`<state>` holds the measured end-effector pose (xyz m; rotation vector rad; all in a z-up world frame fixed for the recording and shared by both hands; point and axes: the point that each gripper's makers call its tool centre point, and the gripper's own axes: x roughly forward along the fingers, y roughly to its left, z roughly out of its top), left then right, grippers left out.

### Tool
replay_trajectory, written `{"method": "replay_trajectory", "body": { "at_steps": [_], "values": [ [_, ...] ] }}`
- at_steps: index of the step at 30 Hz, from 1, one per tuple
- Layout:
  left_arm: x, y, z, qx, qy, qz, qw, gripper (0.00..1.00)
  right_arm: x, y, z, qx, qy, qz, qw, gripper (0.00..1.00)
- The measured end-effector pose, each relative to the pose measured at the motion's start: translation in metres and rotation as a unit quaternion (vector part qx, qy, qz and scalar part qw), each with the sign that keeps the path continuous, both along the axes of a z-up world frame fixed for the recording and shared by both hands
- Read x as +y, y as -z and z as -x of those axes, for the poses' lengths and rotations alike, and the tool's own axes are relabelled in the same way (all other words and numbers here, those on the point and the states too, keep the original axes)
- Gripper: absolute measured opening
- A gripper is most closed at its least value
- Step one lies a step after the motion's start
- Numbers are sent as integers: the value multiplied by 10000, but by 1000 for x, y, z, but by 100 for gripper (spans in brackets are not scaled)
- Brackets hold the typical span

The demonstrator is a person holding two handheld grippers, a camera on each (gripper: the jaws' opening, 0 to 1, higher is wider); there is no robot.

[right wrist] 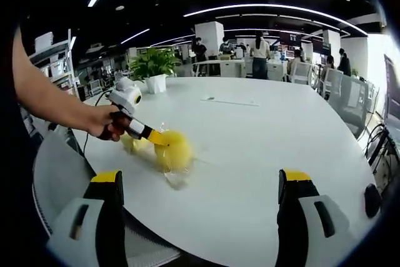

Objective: Compare the silicone blocks by pressing each to a similar depth, holding the contact briefly, and releasing to observe deformation and rebound differences across the visible hardness samples.

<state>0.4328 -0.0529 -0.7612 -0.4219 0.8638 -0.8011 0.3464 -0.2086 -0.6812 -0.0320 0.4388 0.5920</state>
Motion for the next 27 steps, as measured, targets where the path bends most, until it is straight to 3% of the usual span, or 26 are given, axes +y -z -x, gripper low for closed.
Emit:
{"method": "replay_trajectory", "body": {
  "at_steps": [6,11,14,19,27],
  "values": [
    [4,-20,-3,-382,-118,57,9992,0,1,-1,-1,25,35,-101,9999,96],
    [-5,-51,-2,-652,3,598,9961,0,1,-11,-5,-28,30,-175,9998,96],
    [-7,-64,-2,-910,61,522,9945,0,-1,-17,-11,-89,26,-148,9998,96],
    [-13,-98,2,-1345,172,861,9870,0,-1,-44,-19,-294,-24,-336,9990,96],
    [-9,-147,4,-1985,32,883,9761,0,9,-83,-33,-520,-227,-651,9963,96]
  ]
}}
